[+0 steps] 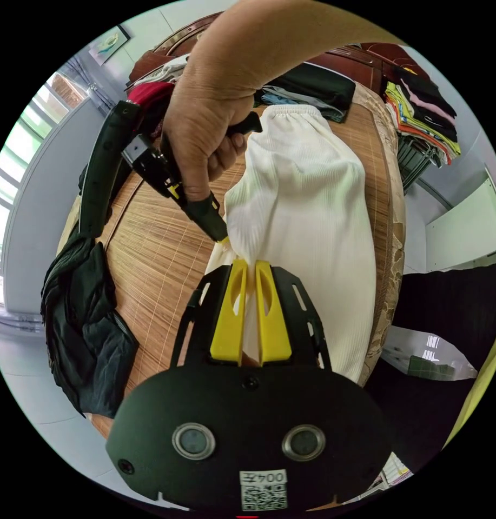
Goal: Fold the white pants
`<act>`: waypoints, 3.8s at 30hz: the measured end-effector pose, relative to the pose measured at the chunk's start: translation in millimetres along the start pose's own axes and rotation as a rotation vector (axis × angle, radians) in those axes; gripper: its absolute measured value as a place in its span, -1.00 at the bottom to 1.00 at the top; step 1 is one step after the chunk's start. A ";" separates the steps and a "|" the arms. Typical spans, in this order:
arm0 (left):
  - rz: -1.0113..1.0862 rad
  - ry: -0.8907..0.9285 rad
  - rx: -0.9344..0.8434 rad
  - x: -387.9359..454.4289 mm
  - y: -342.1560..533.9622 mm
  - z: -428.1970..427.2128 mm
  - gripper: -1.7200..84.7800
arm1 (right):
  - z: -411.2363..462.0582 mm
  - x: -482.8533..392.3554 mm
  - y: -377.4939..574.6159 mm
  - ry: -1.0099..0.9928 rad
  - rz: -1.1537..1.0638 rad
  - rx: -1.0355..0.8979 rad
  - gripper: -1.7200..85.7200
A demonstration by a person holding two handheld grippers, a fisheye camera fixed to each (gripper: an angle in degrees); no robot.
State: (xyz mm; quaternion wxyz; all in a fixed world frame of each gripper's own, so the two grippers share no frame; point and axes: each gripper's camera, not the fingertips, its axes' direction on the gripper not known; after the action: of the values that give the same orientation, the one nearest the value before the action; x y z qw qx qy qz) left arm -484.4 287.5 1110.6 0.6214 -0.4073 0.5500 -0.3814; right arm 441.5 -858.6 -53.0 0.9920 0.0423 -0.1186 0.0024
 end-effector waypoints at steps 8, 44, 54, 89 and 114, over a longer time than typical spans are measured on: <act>0.003 0.008 0.001 -4.8 -10.1 -8.0 -0.90 | -16.6 -2.5 24.9 -0.330 -0.103 0.013 -0.82; -0.844 0.826 0.059 -261.9 36.2 87.7 -0.82 | -24.6 -16.2 316.1 -0.280 0.908 0.764 -0.79; -0.696 0.675 0.260 -218.3 -3.9 33.5 -0.93 | 108.4 -68.0 536.5 -0.503 1.406 0.909 -0.69; -0.744 0.181 -0.094 -117.1 -72.0 126.8 -0.69 | 134.2 -60.2 551.5 -0.169 1.332 0.766 -0.77; -1.226 -0.030 -0.245 -151.2 359.2 31.2 -0.66 | 65.6 -202.2 170.9 -0.056 0.689 0.539 -0.79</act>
State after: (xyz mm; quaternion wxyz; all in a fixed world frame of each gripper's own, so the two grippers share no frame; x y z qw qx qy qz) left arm -459.8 565.1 836.5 0.2459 -0.7224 0.2470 -0.5972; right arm 227.1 -692.8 -22.9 0.8831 0.2580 -0.1478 0.3629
